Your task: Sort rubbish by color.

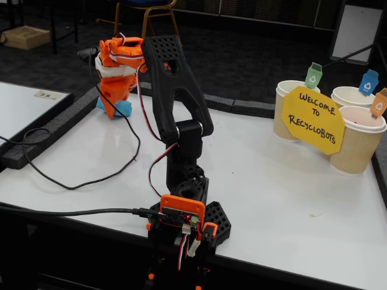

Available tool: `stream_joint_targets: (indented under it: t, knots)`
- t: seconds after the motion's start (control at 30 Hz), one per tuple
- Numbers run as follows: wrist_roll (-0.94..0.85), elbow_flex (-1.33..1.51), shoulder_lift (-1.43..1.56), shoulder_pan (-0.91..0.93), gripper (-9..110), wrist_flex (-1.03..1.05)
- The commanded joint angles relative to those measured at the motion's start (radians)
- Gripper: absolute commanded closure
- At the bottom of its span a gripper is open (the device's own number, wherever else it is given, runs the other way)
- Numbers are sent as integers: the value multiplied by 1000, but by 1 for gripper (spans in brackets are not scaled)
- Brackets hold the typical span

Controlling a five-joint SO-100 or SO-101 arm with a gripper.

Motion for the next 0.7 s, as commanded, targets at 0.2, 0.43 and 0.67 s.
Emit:
stream_joint_targets:
  t: [0.2,0.43,0.67]
  knots:
    - [6,-34,52,-9,101,-6]
    - [3,-78,58,-9,101,28]
    - [-106,-224,153,-8,101,196]
